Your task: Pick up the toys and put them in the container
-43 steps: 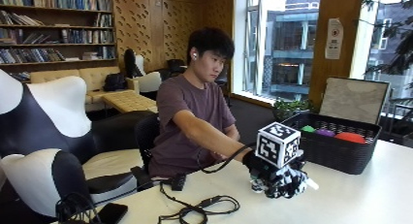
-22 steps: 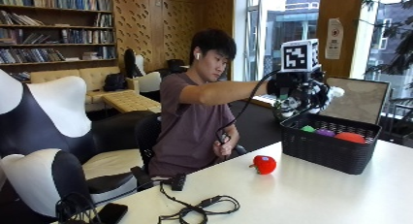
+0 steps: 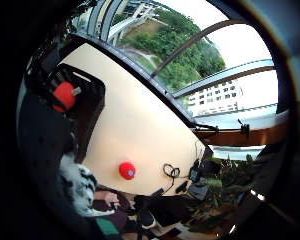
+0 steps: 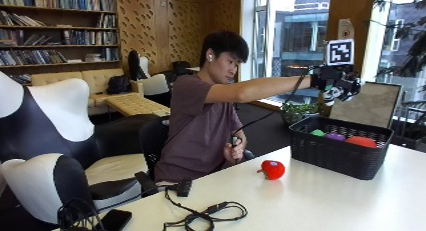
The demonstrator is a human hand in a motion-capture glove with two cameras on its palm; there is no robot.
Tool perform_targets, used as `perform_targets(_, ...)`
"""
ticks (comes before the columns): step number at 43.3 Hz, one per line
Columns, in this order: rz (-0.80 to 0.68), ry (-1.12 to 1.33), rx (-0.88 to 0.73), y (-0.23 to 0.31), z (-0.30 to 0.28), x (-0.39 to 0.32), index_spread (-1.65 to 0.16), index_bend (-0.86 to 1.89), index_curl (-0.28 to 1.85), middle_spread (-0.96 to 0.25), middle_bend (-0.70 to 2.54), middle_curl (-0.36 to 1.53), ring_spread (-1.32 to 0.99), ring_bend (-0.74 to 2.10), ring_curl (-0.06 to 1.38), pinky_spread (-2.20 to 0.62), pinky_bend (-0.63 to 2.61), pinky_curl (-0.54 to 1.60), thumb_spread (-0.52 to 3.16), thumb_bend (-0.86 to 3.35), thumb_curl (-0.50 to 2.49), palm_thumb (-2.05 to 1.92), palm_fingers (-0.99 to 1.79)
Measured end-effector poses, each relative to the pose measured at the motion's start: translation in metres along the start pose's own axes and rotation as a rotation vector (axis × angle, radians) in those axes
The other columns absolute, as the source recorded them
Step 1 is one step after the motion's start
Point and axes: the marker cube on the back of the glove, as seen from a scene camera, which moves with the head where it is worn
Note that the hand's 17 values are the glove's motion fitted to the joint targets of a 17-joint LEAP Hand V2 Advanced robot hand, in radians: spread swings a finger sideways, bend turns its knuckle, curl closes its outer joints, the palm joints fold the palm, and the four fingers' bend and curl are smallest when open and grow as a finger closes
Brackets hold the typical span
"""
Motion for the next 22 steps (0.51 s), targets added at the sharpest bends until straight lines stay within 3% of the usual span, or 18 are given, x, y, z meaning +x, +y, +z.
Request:
perform_targets(5,0.037,0.019,0.095,-0.019,0.011,-0.02,-0.2,0.14,-0.01,-0.27,1.15,0.78,-0.38,1.35,0.65,-0.32,0.97,0.41,0.91,0.0,0.76,0.62,0.98)
perform_targets(8,0.194,0.092,0.132,-0.029,0.019,-0.015,-0.2,0.14,-0.01,-0.28,1.14,0.78,-0.38,1.36,0.65,-0.32,0.97,0.41,0.91,-0.01,0.76,0.61,0.97)
perform_targets(10,0.241,0.113,0.103,-0.032,0.026,-0.014,-0.2,0.14,-0.01,-0.29,1.11,0.78,-0.38,1.36,0.65,-0.32,0.98,0.42,0.93,-0.03,0.75,0.58,0.96)
perform_targets(12,0.186,0.101,0.015,-0.032,0.035,-0.02,-0.2,0.13,0.0,-0.3,1.07,0.77,-0.38,1.35,0.64,-0.32,0.98,0.42,0.96,-0.05,0.73,0.53,0.88)
perform_targets(13,0.157,0.092,-0.041,-0.032,0.039,-0.023,-0.2,0.19,0.02,-0.31,0.65,0.67,-0.38,1.4,0.65,-0.32,1.09,0.45,1.04,-0.07,0.69,0.46,0.55)
perform_targets(14,0.144,0.079,-0.094,-0.033,0.044,-0.027,-0.19,0.18,0.05,-0.3,0.6,0.67,-0.37,1.4,0.66,-0.31,1.12,0.48,1.06,-0.07,0.68,0.43,0.48)
perform_targets(15,0.151,0.066,-0.138,-0.034,0.048,-0.03,-0.18,0.07,0.03,-0.29,0.76,0.71,-0.35,1.22,0.62,-0.27,1.09,0.47,1.08,-0.09,0.65,0.36,0.28)
perform_targets(17,0.214,0.061,-0.187,-0.037,0.053,-0.032,-0.18,0.15,0.08,-0.23,0.49,0.62,-0.27,1.05,0.62,-0.19,1.21,0.52,1.11,-0.09,0.61,0.29,-0.23)
perform_targets(19,0.263,0.084,-0.193,-0.037,0.056,-0.028,-0.17,0.16,0.1,-0.16,0.35,0.57,-0.2,0.84,0.55,-0.14,1.24,0.5,1.13,-0.08,0.58,0.23,-0.39)
perform_targets(22,0.216,0.09,-0.175,-0.032,0.056,-0.018,-0.17,0.14,0.12,-0.08,0.18,0.49,-0.13,0.58,0.44,-0.07,1.24,0.46,1.16,-0.07,0.54,0.16,-0.49)
